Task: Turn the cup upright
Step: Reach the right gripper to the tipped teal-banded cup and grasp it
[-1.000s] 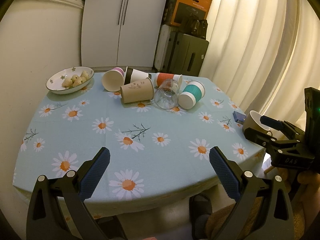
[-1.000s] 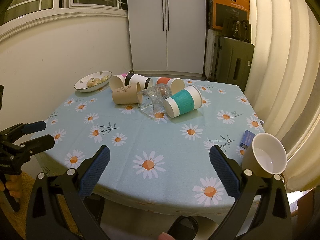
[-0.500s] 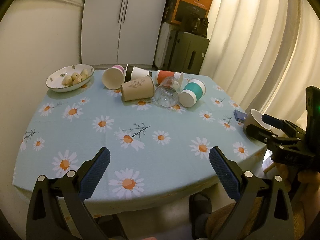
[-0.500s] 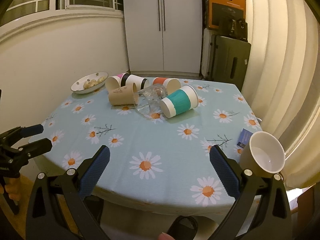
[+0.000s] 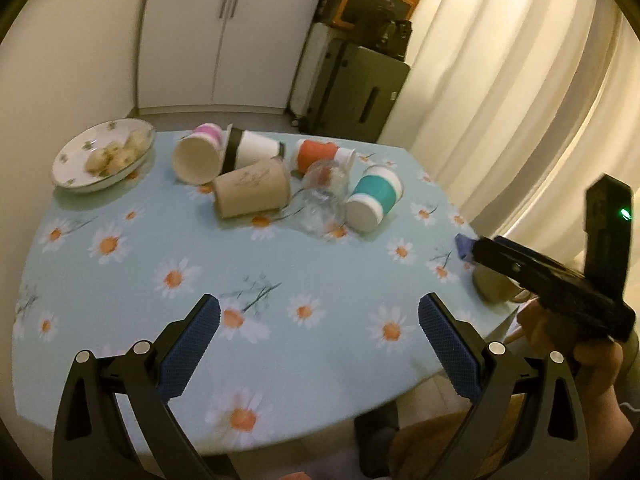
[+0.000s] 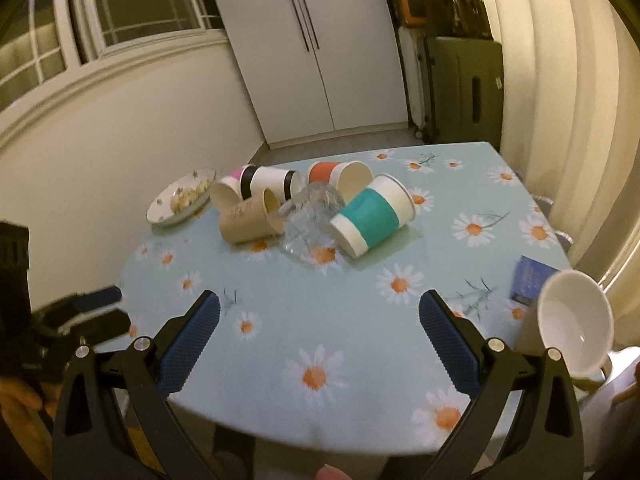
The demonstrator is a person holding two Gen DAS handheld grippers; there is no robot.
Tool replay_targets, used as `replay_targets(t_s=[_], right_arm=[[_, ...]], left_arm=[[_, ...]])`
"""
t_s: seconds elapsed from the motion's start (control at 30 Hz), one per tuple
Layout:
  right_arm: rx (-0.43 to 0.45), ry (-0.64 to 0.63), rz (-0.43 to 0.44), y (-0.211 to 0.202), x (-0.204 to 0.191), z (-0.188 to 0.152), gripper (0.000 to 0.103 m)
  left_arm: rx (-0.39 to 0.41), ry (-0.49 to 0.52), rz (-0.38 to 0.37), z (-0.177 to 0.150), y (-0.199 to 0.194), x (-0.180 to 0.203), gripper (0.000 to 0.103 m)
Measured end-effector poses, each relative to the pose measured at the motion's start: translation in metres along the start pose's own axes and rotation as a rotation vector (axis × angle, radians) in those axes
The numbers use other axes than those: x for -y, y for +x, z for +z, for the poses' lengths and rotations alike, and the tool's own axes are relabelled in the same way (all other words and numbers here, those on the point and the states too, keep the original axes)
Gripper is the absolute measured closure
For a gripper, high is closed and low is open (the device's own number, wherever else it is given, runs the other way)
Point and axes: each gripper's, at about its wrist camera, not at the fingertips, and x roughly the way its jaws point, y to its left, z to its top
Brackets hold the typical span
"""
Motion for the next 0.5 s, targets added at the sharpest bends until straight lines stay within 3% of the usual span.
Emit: replay_targets(t_s=[0.17, 0.3, 0.37, 0.5], right_arm=[[-0.056, 0.198, 0.070, 0.030, 0.033, 0.036, 0.011], [-0.104, 0.308, 0.101, 0.055, 0.053, 0.053, 0.013], [-0.139, 0.358, 0.101, 0.071, 0.062, 0.061, 0.019], [-0.200, 0.468, 0.127, 0.101, 0.083, 0.069, 0.026]], left_arm=[[-0.035, -0.016, -0.100, 0.024, 0.020, 0.002, 0.006], [-0.056, -0.076, -0.189, 0.043, 0.036, -0.002, 0.007], [-0.069, -0.116, -0.240, 0.053, 0.047, -0.005, 0.007], [-0.098, -0.153, -0.283, 0.064, 0.066, -0.008, 0.007]])
